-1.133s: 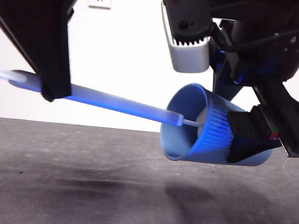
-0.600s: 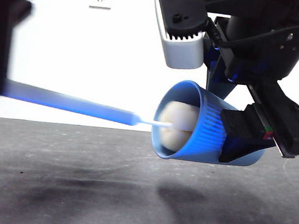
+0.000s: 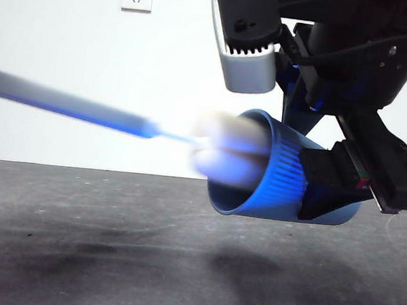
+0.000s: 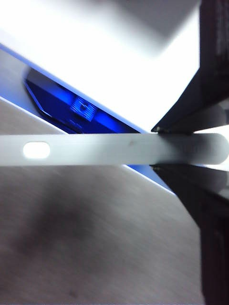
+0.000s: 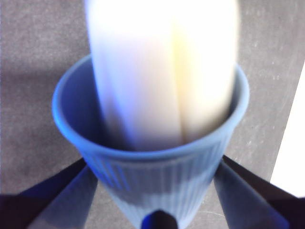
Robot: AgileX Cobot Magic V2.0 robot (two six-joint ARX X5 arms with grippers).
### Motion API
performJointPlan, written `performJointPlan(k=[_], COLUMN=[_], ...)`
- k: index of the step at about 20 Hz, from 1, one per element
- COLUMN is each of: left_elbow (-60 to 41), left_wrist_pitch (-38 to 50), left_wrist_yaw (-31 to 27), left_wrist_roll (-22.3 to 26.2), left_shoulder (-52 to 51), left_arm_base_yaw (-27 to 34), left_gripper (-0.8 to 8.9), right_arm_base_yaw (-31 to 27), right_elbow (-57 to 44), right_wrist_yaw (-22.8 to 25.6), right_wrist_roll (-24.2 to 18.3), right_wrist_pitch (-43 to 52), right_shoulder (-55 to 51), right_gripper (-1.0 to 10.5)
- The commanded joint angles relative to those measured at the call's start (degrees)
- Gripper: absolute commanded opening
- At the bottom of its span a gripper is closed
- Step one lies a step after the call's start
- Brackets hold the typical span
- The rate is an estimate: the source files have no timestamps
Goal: Pick up the cup brush,pick up the cup,insert the brush into the cup,clean the cup,put the cup brush back,put the cup back to the fixed position on the table
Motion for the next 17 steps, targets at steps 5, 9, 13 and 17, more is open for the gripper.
performJointPlan(k=[5, 9, 13, 17], left_elbow=[-0.2, -0.2, -0.2, -0.2], left_wrist_pitch=[10.2, 14.0, 14.1, 10.6], left_wrist_yaw=[1.9, 1.8, 1.8, -0.5], left_wrist_roll=[-0.3, -0.4, -0.4, -0.4], left_shoulder=[6.6, 10.3, 10.7, 9.2], left_arm_base_yaw=[-0.2, -0.2, -0.2, 0.3], left_gripper=[-0.09, -0.09, -0.09, -0.08], right_arm_base_yaw=[0.2, 0.2, 0.2, 0.2], right_elbow=[0.2, 0.2, 0.2, 0.2], right_wrist_yaw=[-0.1, -0.1, 0.0, 0.0], right_wrist_roll=[1.3, 1.7, 1.7, 2.4], right_wrist_pitch=[0.8, 0.7, 0.7, 0.4], right_shoulder=[0.4, 0.4, 0.4, 0.4], right_gripper=[-0.1, -0.1, -0.1, -0.1])
